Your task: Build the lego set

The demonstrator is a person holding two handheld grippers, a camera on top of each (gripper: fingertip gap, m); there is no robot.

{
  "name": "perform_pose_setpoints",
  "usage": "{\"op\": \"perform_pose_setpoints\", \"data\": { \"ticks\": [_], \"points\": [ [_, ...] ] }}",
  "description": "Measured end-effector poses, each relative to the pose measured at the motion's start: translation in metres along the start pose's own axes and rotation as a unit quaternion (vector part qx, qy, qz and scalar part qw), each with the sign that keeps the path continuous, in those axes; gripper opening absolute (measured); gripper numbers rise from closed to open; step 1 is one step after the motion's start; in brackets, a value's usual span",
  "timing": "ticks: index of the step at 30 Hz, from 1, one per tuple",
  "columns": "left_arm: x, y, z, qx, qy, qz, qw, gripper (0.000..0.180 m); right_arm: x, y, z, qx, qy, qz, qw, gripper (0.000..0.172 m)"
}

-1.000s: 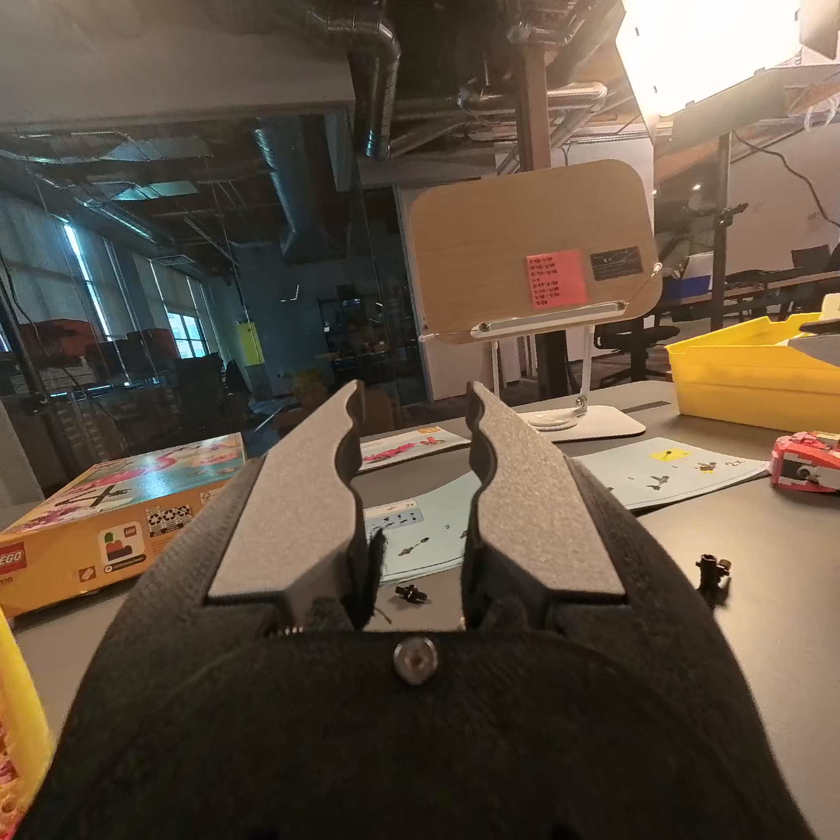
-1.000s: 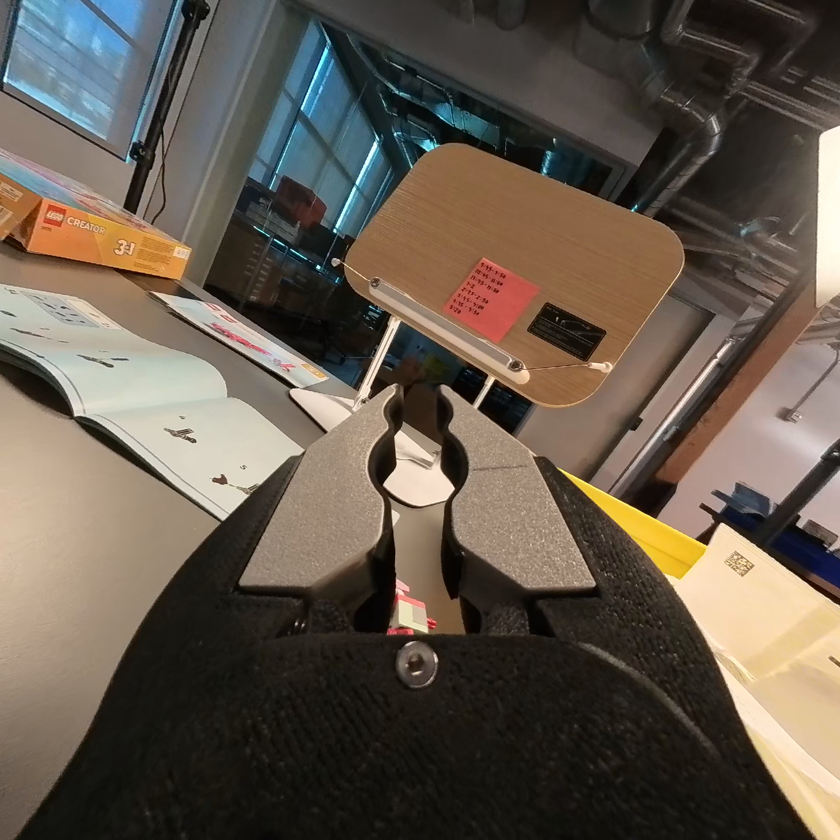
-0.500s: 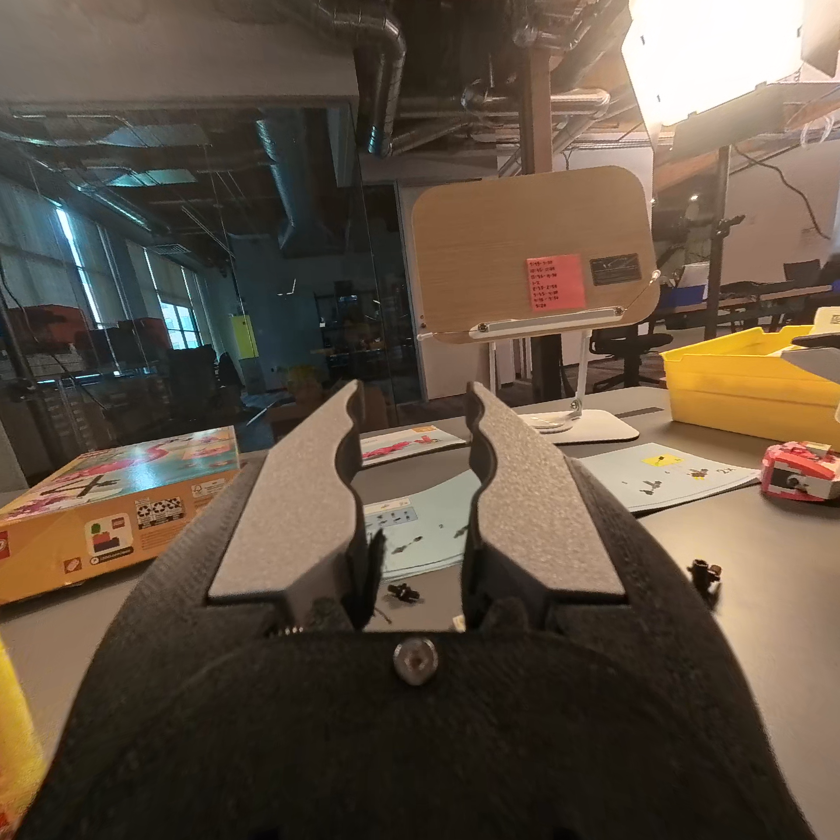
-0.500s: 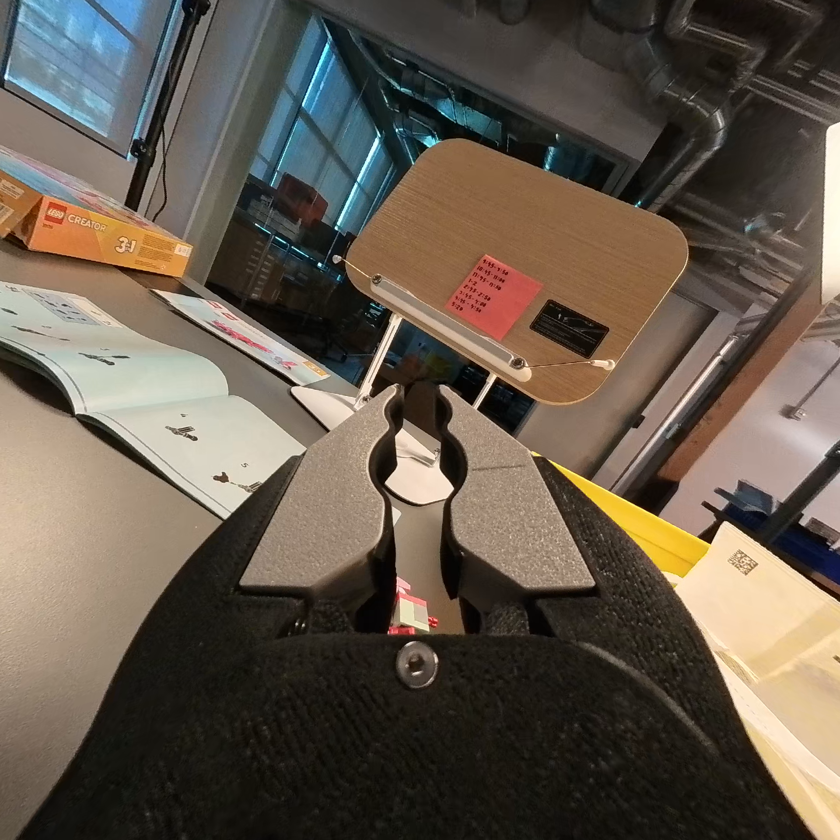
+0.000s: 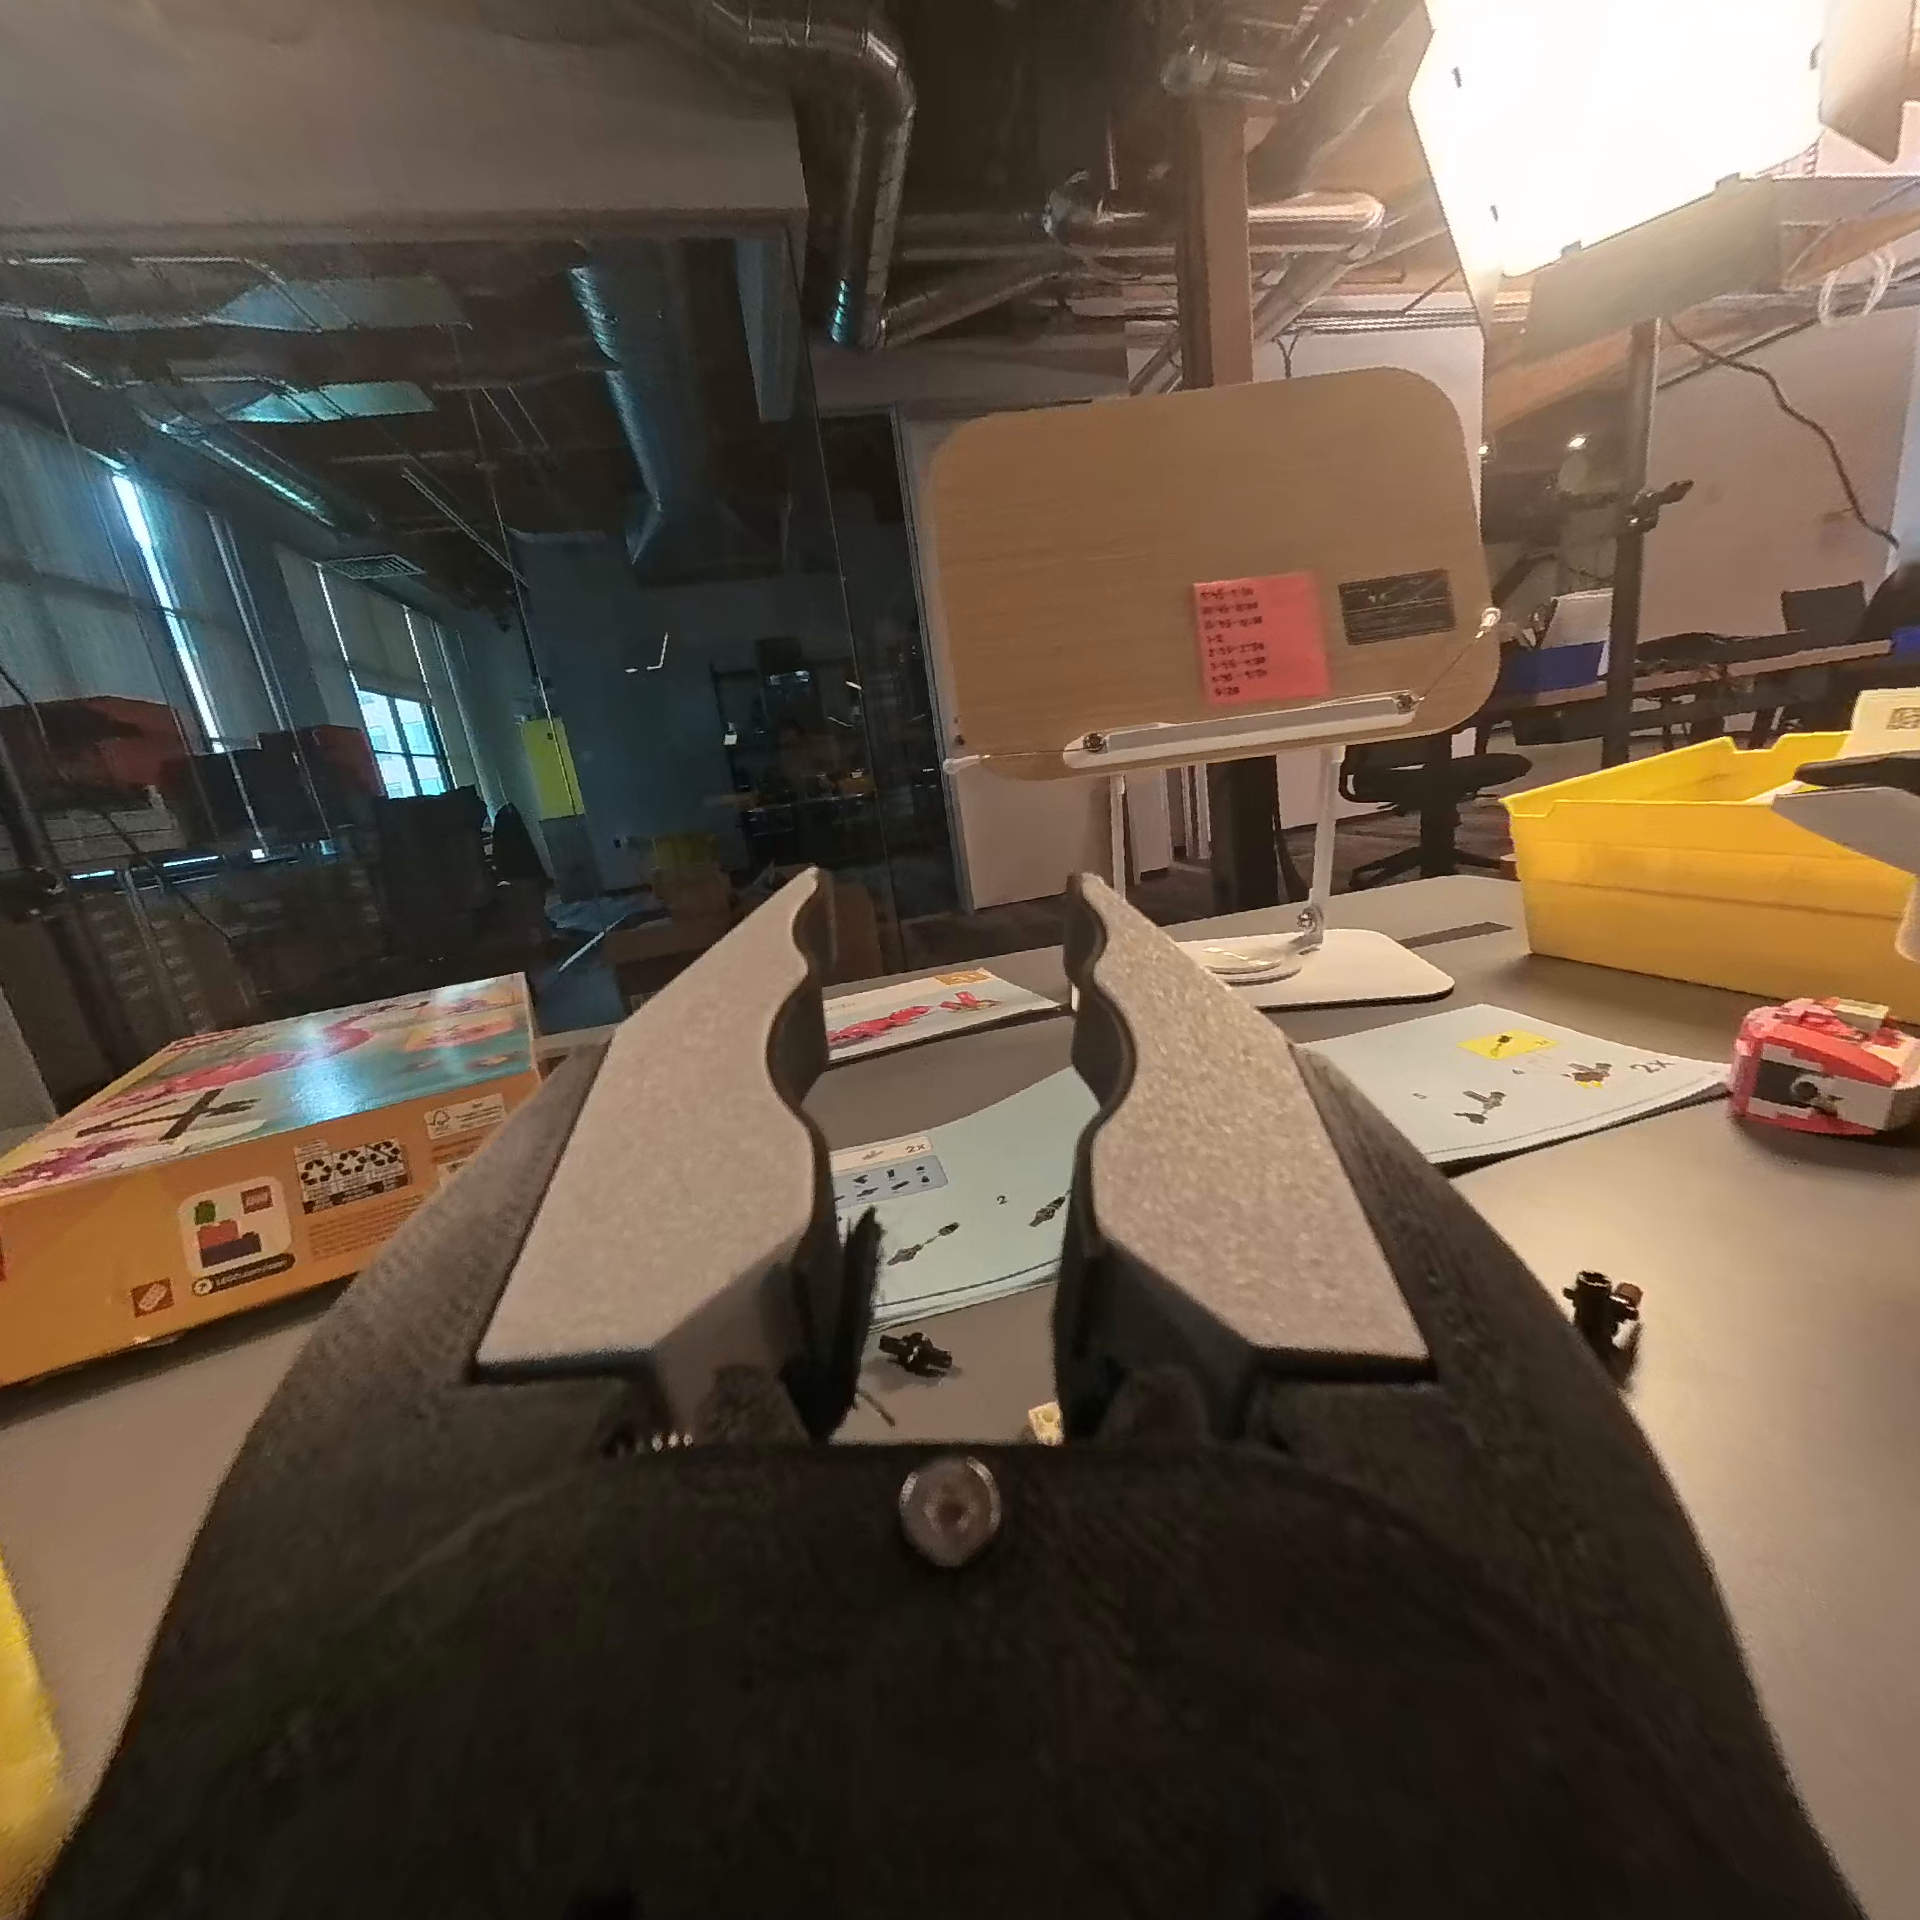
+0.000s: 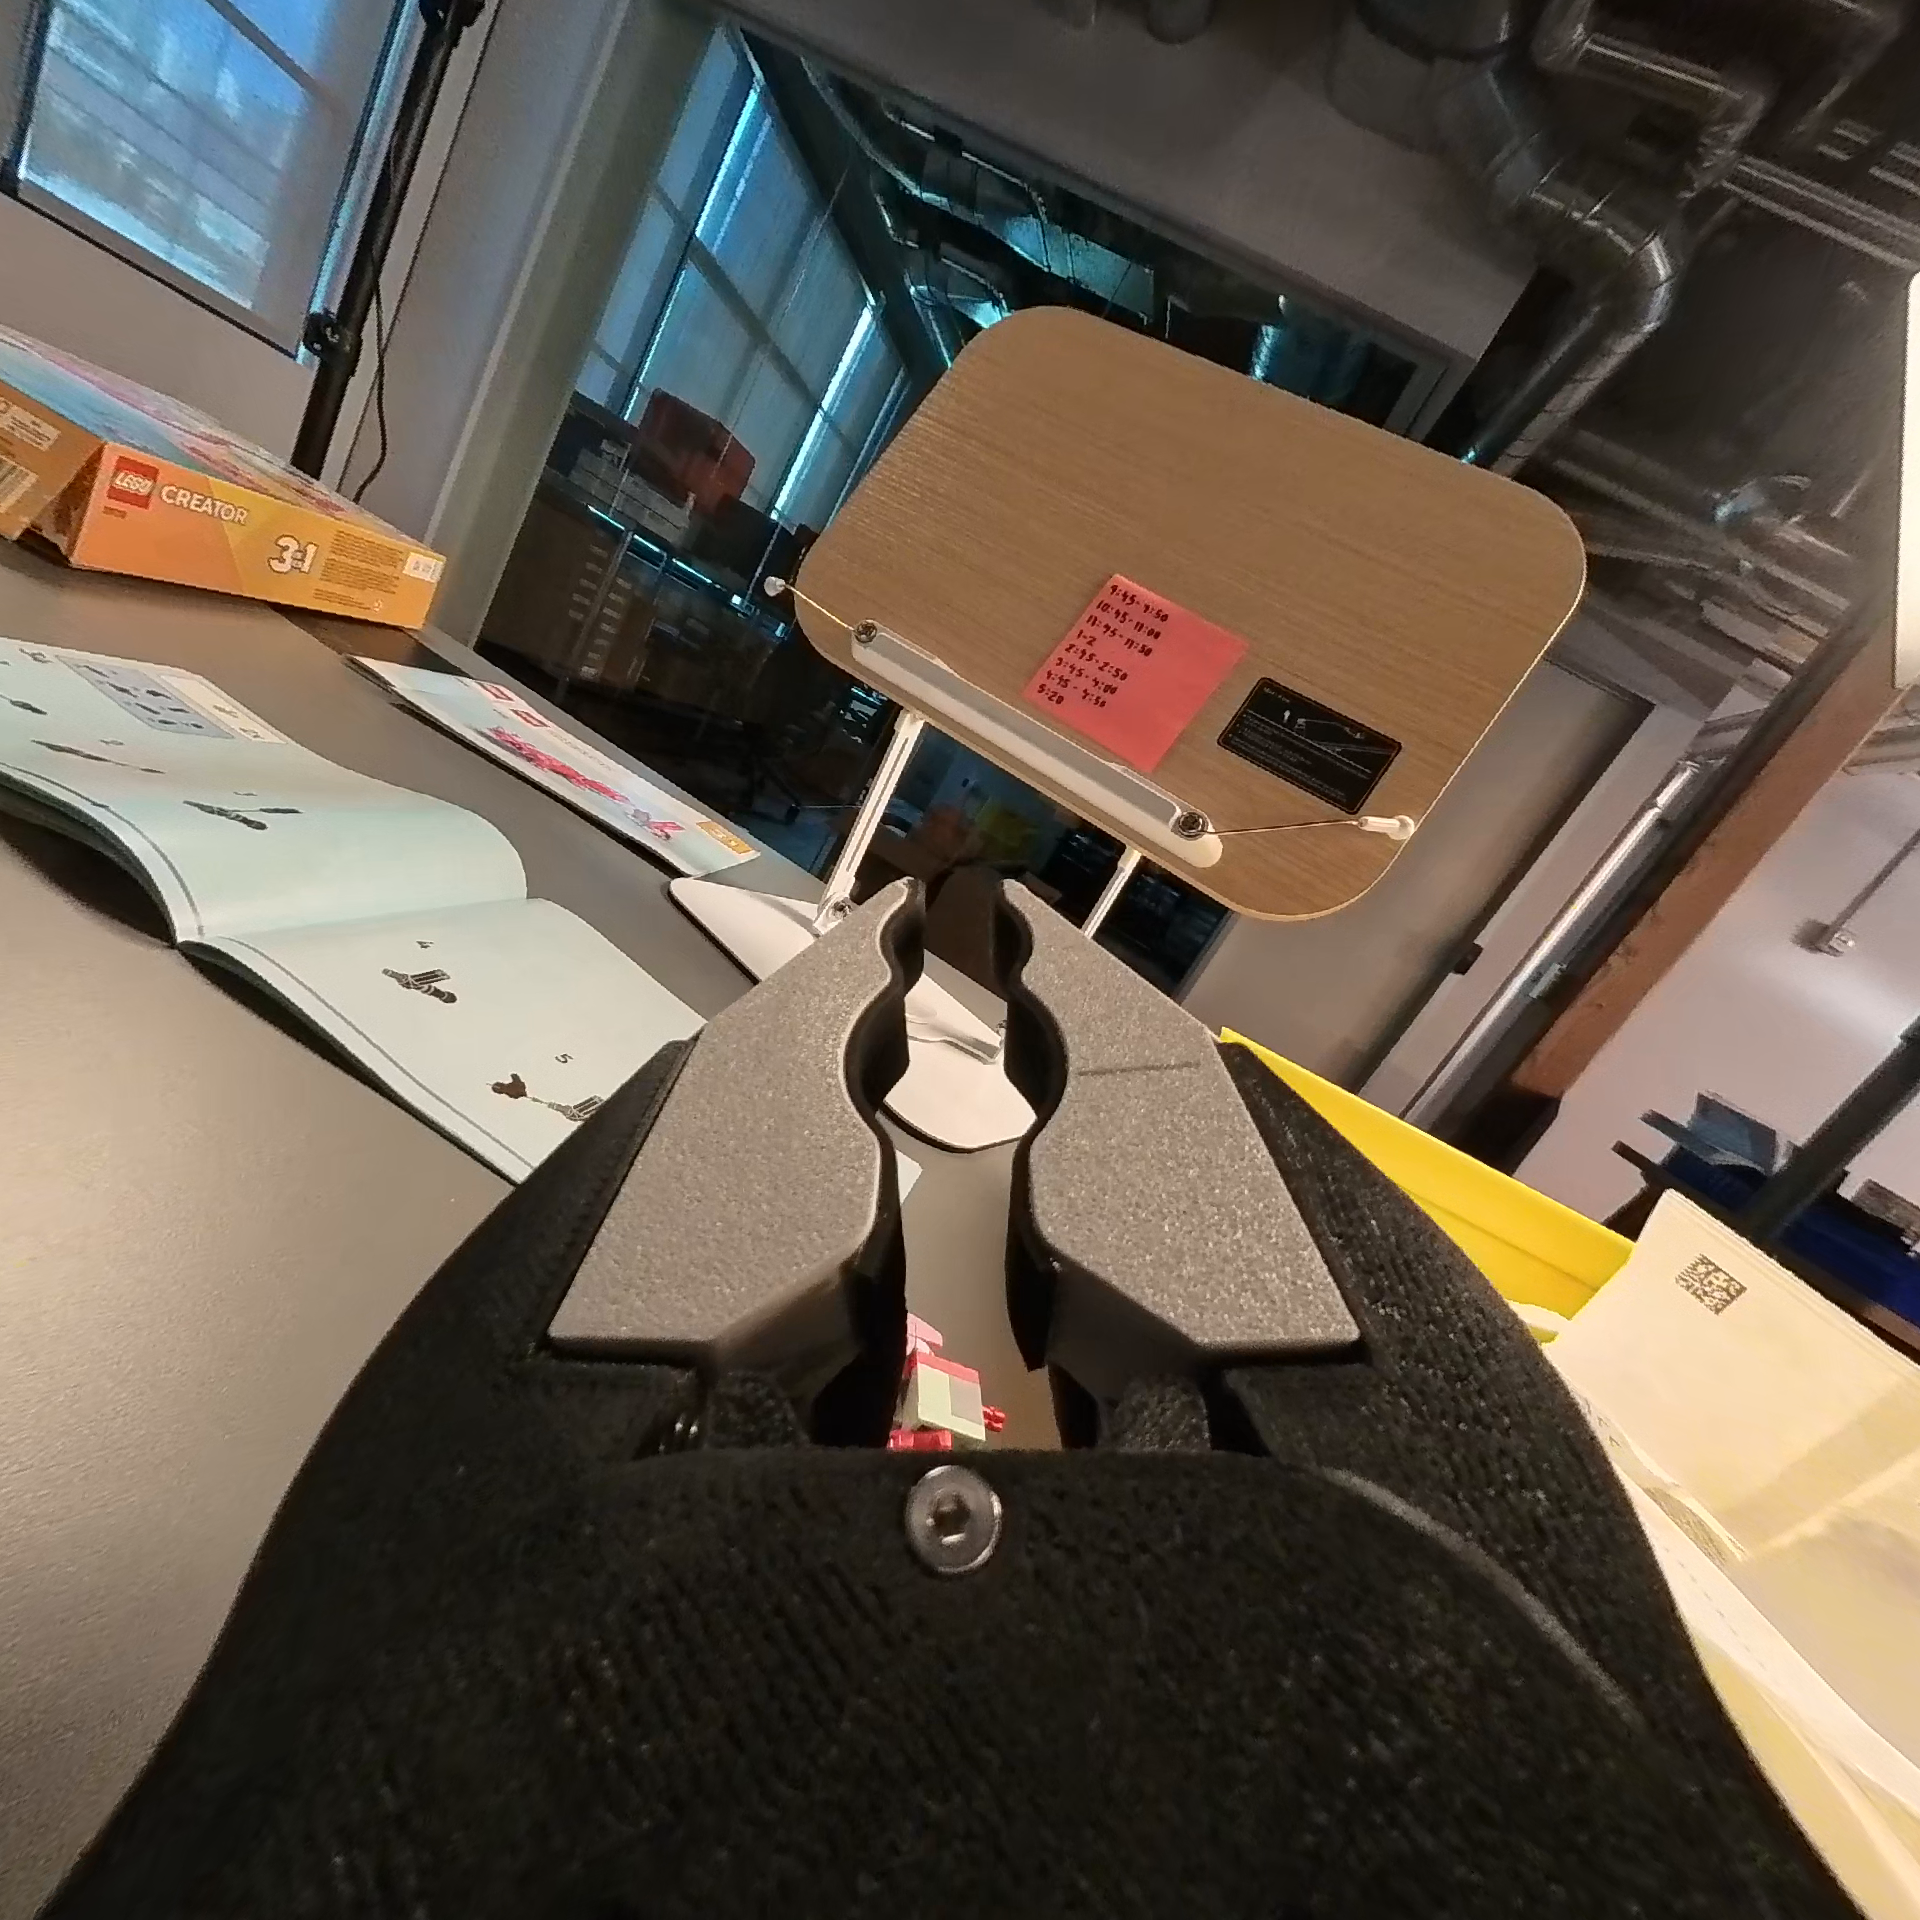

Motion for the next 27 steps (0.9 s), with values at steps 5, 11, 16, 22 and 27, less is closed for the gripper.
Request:
{"op": "perform_pose_setpoints", "data": {
  "ticks": [5, 11, 16, 22, 27],
  "points": [
    [0.0003, -0.0003, -0.0004, 0.001, 0.000, 0.001, 1.000, 0.043, 0.0002, -0.0001, 0.0003, -0.001, 0.000, 0.001, 1.000, 0.010],
    [-0.0003, 0.0001, 0.0001, -0.002, -0.001, -0.001, 1.000, 0.043, 0.0002, -0.0003, 0.0003, -0.001, 0.000, 0.000, 1.000, 0.010],
    [-0.0003, 0.0016, 0.0052, -0.035, -0.024, 0.014, 0.999, 0.041, 0.0002, -0.0002, 0.0002, -0.001, 0.000, 0.000, 1.000, 0.010],
    [-0.0021, 0.0020, 0.0063, -0.060, -0.075, 0.027, 0.995, 0.037, 0.0002, -0.0001, 0.0000, 0.000, -0.001, 0.000, 1.000, 0.010],
    [-0.0020, 0.0022, 0.0084, -0.062, -0.067, 0.025, 0.995, 0.037, 0.0004, -0.0002, 0.0004, -0.001, 0.000, 0.001, 1.000, 0.010]
  ]
}}
Point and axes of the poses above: each gripper's, where its closed fingertips meet, y back along the fingers, x out of its underside, z = x × y across the jaws, the point moved 8 cm from there along y, back along the fingers, and after that the axes turned 10 degrees about -z, right-handed, at the moved point
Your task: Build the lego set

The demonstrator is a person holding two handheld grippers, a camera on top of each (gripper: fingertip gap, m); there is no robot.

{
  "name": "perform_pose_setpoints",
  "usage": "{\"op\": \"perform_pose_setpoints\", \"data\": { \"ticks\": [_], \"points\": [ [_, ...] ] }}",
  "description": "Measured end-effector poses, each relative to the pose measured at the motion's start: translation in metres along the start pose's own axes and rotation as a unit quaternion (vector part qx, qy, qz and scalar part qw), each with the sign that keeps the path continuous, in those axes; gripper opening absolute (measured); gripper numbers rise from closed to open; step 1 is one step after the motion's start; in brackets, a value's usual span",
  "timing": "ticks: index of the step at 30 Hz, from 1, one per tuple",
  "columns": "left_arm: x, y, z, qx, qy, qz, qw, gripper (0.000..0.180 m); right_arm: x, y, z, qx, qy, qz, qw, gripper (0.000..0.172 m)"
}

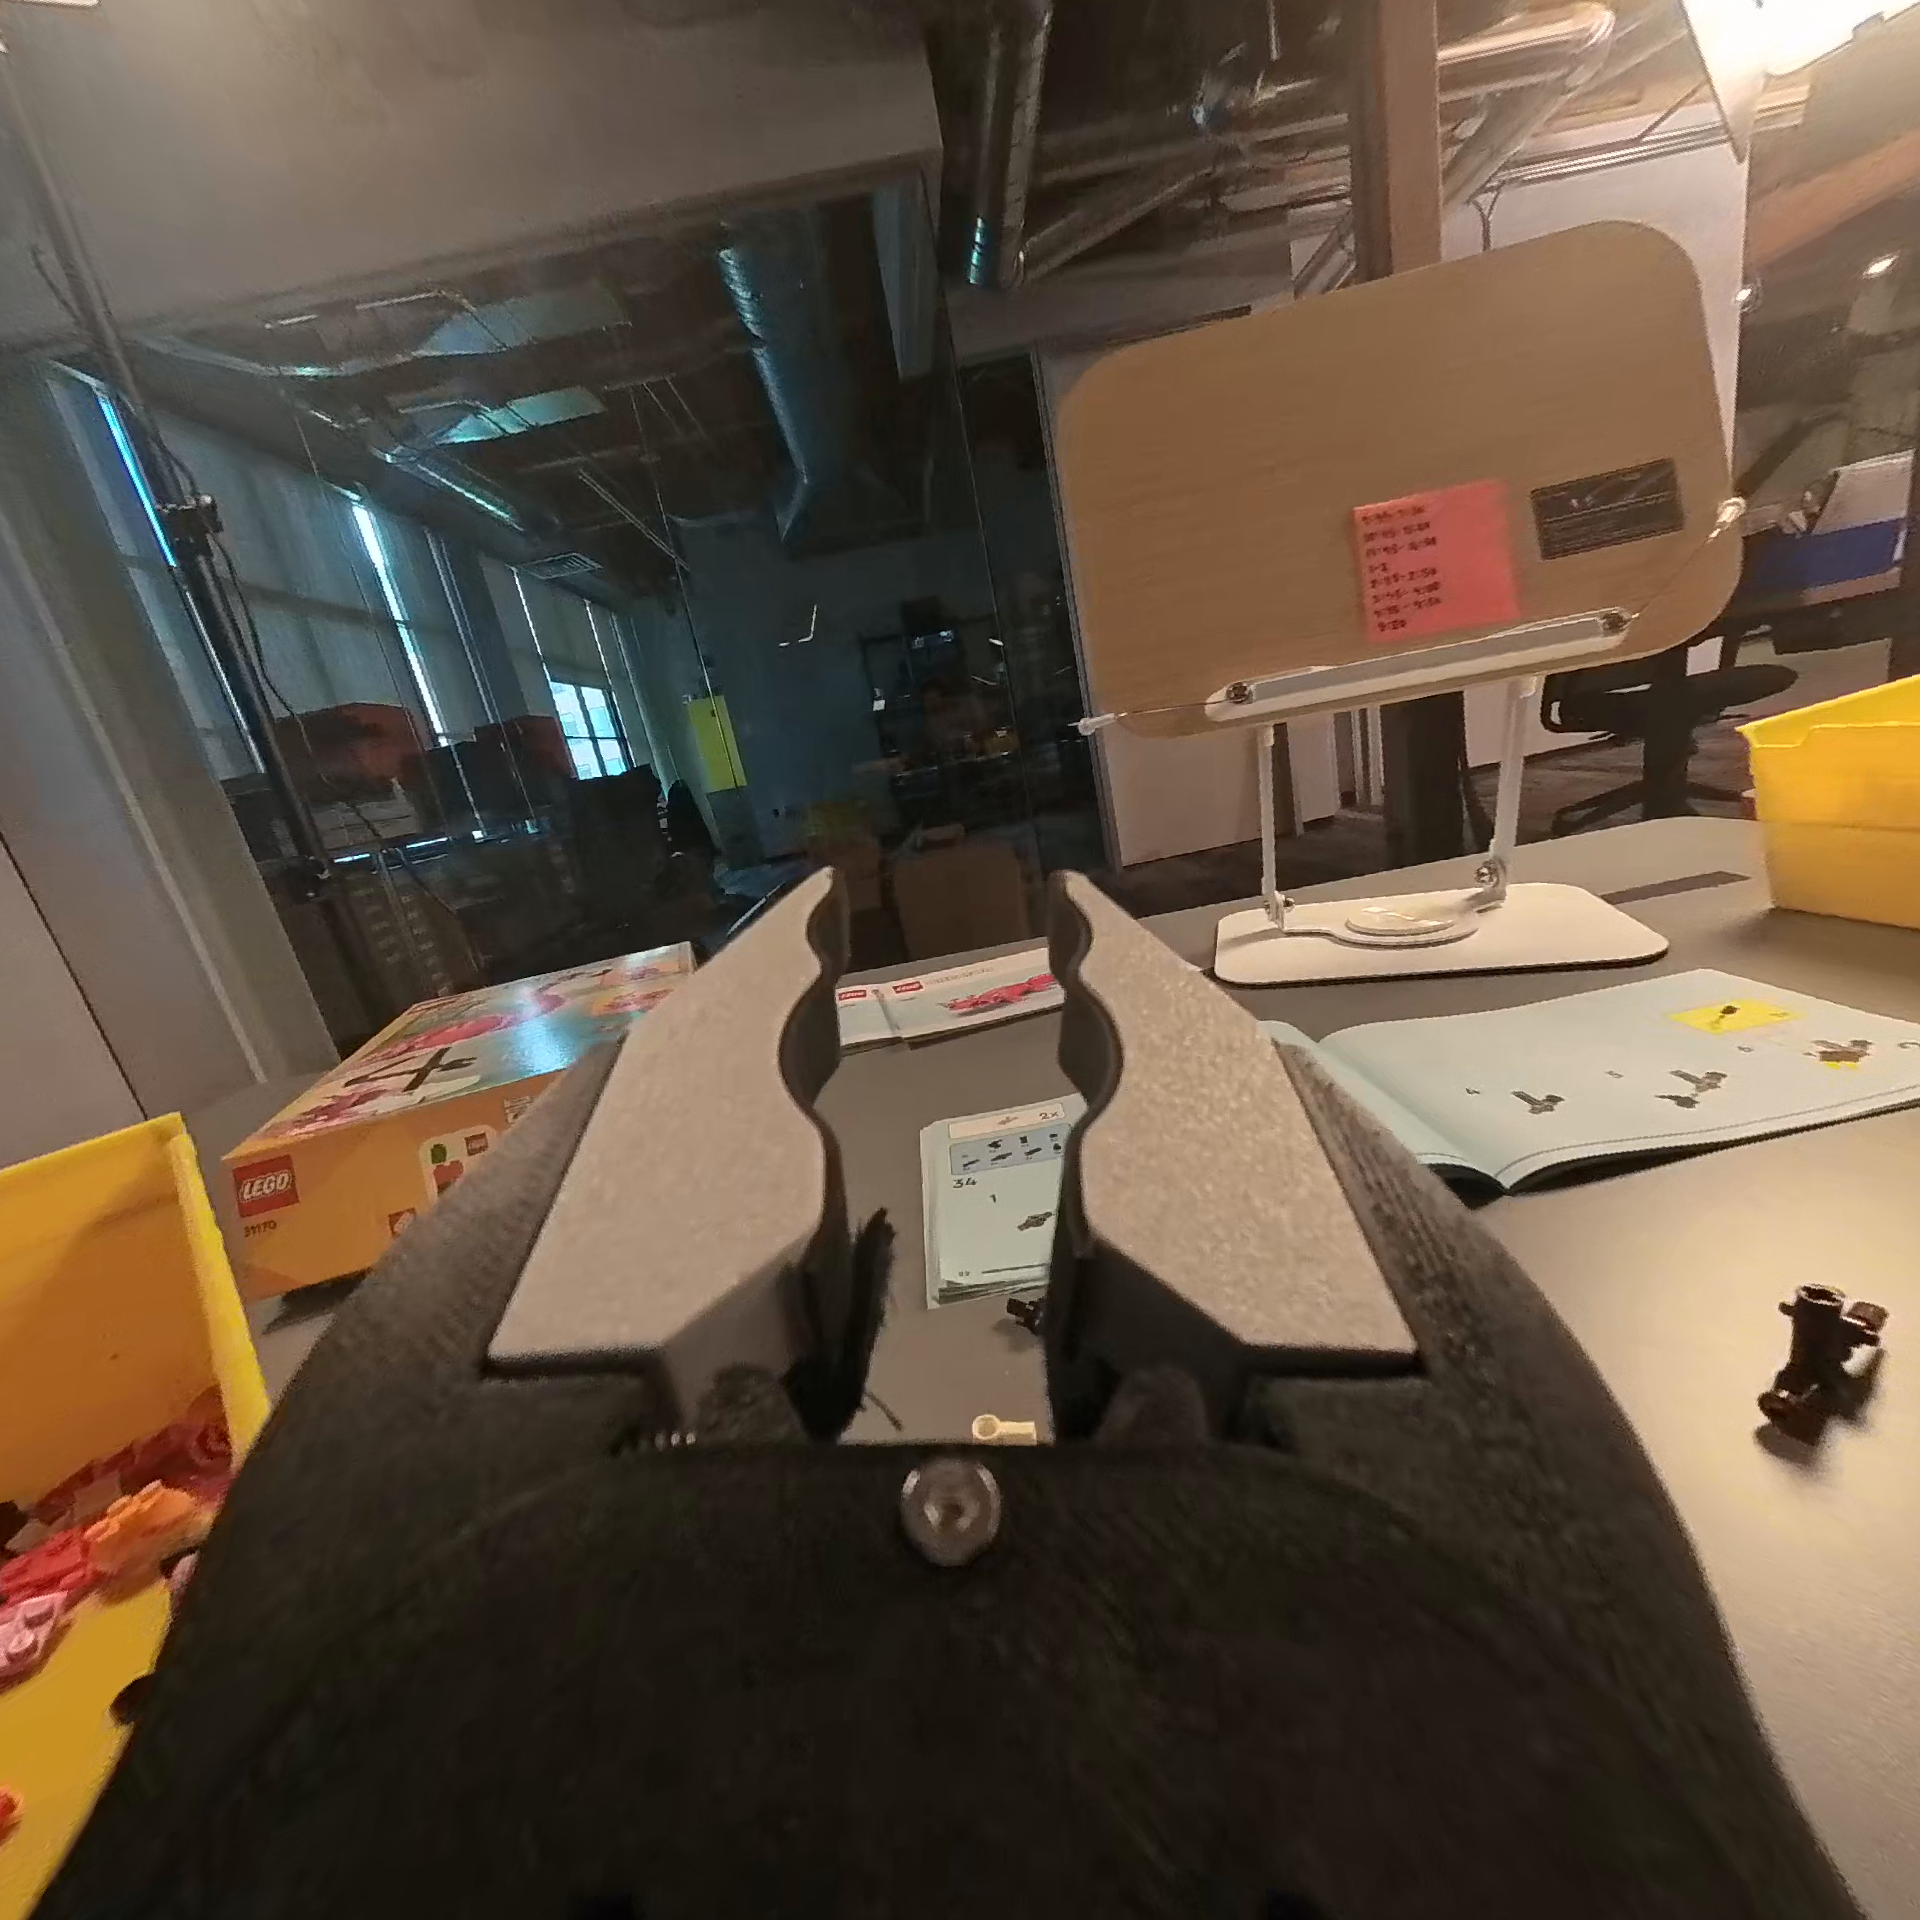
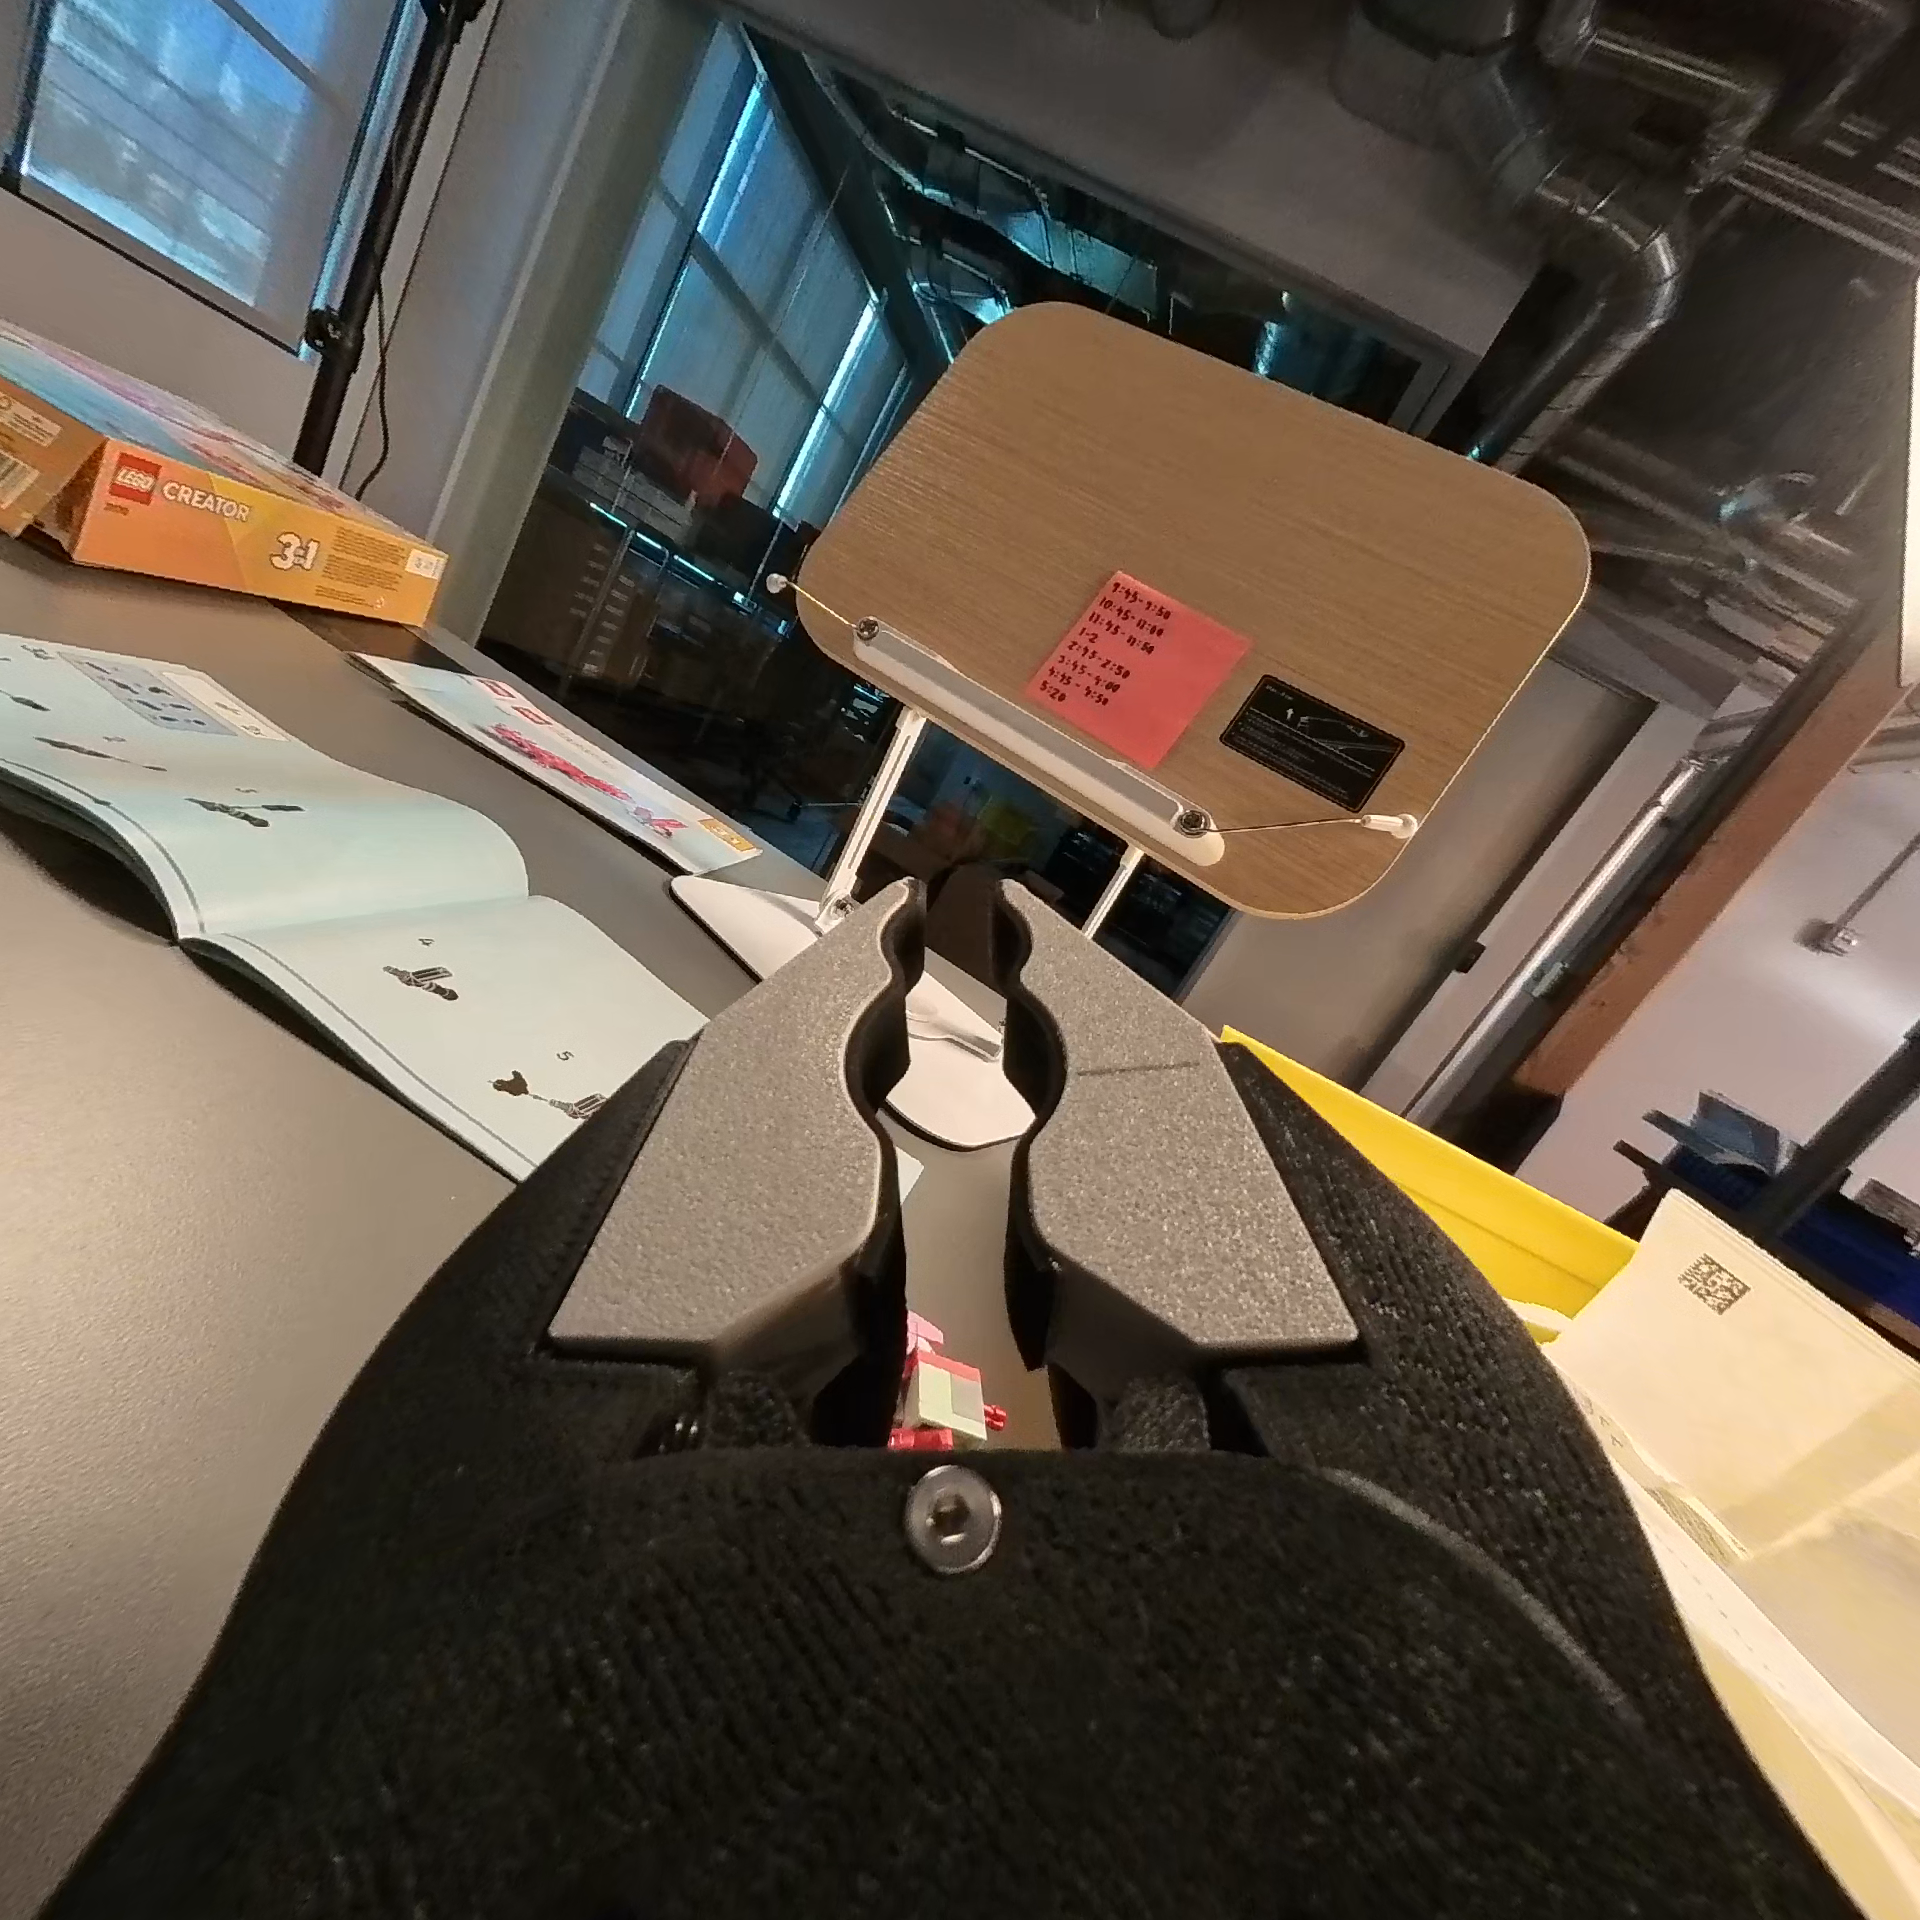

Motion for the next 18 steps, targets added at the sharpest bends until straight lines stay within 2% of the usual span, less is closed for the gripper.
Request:
{"op": "perform_pose_setpoints", "data": {
  "ticks": [18],
  "points": [
    [0.0008, -0.0005, 0.0007, 0.005, 0.012, 0.001, 1.000, 0.037, 0.0006, -0.0001, 0.0000, -0.001, 0.000, 0.002, 1.000, 0.010]
  ]
}}
Point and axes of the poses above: each gripper's, where its closed fingertips meet, y back along the fingers, x out of its underside, z = x × y across the jaws, the point moved 8 cm from there along y, back along the fingers, and after that the axes turned 10 degrees about -z, right-handed, at the moved point
